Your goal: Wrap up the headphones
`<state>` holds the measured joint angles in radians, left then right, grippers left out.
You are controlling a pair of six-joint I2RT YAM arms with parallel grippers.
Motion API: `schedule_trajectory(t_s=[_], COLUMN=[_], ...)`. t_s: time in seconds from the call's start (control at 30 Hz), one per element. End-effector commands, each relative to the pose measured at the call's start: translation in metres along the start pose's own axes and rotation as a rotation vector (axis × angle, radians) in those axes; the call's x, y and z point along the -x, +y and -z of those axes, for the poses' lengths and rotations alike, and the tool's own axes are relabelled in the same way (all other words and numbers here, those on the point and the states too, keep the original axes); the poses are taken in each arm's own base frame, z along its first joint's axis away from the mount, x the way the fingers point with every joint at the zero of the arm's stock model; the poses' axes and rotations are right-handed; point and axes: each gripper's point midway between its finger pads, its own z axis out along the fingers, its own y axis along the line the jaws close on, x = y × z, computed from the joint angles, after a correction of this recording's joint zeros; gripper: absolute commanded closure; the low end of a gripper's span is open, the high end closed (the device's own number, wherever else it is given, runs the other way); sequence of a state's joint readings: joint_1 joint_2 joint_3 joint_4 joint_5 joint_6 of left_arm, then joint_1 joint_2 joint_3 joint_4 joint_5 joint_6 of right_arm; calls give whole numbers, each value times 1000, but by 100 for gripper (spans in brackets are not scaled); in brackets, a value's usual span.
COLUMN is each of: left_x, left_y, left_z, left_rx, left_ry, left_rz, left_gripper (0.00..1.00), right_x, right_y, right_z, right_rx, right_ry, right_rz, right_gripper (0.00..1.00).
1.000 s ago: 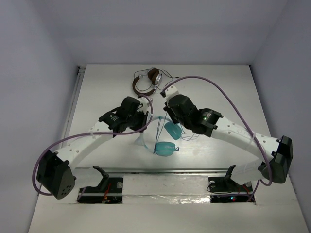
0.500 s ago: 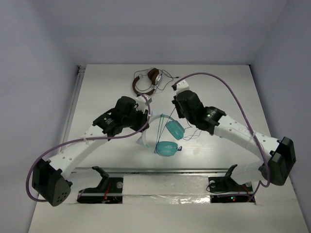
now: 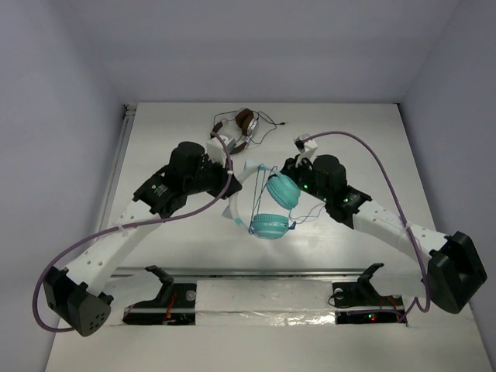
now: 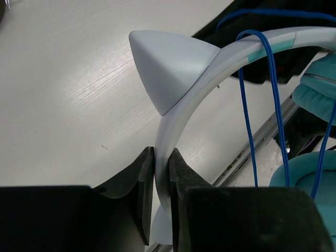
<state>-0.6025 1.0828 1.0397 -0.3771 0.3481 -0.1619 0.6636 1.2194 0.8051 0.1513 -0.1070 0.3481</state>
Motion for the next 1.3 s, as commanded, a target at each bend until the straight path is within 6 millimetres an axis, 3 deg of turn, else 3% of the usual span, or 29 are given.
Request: schedule_trajectory(t_s=[0.0, 0.13, 0.27, 0.47, 0.6, 0.8, 0.93, 1.27], left_x=[68, 94, 123, 151, 184, 222, 236, 251], left_y=[-29, -38, -37, -35, -31, -41, -22, -15], left_z=[29, 43, 61, 68, 89, 112, 120, 124], left_rx=[-82, -86, -45, -38, -16, -33, 22, 35], left_ry=[-209, -271, -324, -367, -448, -527, -561, -592], left_rz=[1, 9, 9, 39, 45, 37, 58, 67], left_gripper=[100, 100, 100, 100, 100, 100, 100, 100], right_x=[24, 1, -19, -45, -51, -65, -76, -100], right_y=[40, 38, 31, 22, 24, 28, 26, 25], right_z=[-6, -24, -29, -38, -36, -34, -30, -25], right_rx=[250, 284, 287, 281, 301, 337, 333, 341], right_ry=[-108, -63, -51, -15, 0, 41, 68, 139], right_rz=[-45, -78, -99, -123, -133, -160, -184, -240], right_gripper=[76, 75, 66, 59, 55, 54, 49, 45])
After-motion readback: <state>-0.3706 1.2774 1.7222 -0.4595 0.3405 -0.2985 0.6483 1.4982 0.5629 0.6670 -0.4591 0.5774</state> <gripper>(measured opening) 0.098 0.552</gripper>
